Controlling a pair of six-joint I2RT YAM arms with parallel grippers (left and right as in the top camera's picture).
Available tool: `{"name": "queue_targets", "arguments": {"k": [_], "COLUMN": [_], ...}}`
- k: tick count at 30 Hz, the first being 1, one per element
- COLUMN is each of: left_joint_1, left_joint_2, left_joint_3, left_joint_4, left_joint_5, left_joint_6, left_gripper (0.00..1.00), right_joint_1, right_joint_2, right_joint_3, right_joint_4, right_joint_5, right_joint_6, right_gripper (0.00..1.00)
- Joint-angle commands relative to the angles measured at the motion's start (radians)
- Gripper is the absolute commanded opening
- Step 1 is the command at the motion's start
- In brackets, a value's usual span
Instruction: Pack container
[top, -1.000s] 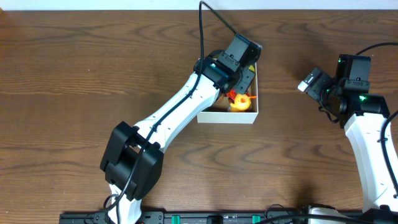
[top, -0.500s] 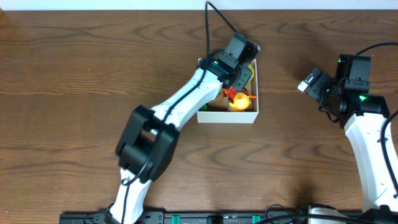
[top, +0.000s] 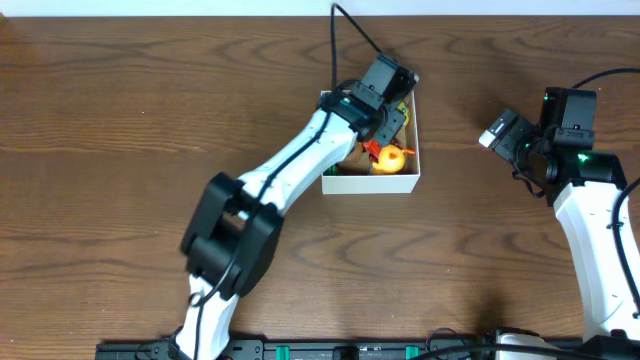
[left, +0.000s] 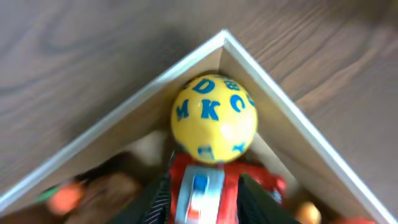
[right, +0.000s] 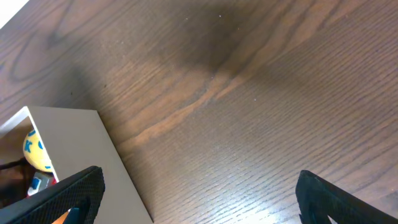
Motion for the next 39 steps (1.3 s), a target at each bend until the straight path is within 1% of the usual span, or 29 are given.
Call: {"name": "queue_targets", "arguments": {"k": [1,4,7,11,20,24,28,34,39], "left_joint_1": [0.002,-0.003,-0.019,-0.044,-0.097,-0.106,-0.1,-0.089,-0.072], "left_joint_2": [-0.099,-0.111,-0.097,-0.059,0.051,0.057,0.023,-0.111,-0.239], "left_joint_3": [0.01,0.009,-0.016,-0.051,-0.054,-0.054,-0.038,-0.014,-0.014], "left_joint_4": [-0.068,-0.173,-0.221,-0.22,-0.212,-0.217,-0.229,-0.246,-0.261], "left_joint_5": [-0.007,-0.006,0.006,0.039,0.039,0.037,0.011,-0.007,-0.087], "left_joint_6": [-0.027,-0.108,-0.14,-0.14,-0.14,-0.138,-0.12,-0.094,-0.095], "left_gripper": [0.36,0.36,0.36,0.36,0.36,0.36,0.36,0.36,0.36], "right_joint_1": [-0.003,-0.003,-0.003,-0.003,-0.003,-0.003,-0.003,-0.003,-0.003], "right_joint_2": [0.002,0.002,0.002,0.002,0.002,0.002,0.002,0.002,0.002], "right_joint_3": [0.003,0.003,0.003,0.003,0.003,0.003,0.003,0.003,0.003], "right_joint_4": [-0.001,-0.001,-0.001,-0.001,-0.001,-0.001,-0.001,-0.001,-0.001], "right_joint_5": [-0.003,-0.003,-0.003,-0.003,-0.003,-0.003,-0.003,-0.003,-0.003], "right_joint_6": [0.012,0.012,0.012,0.012,0.012,0.012,0.012,0.012,0.012], "right_gripper": [0.99,0.99,0.99,0.99,0.99,0.99,0.99,0.99,0.99]}}
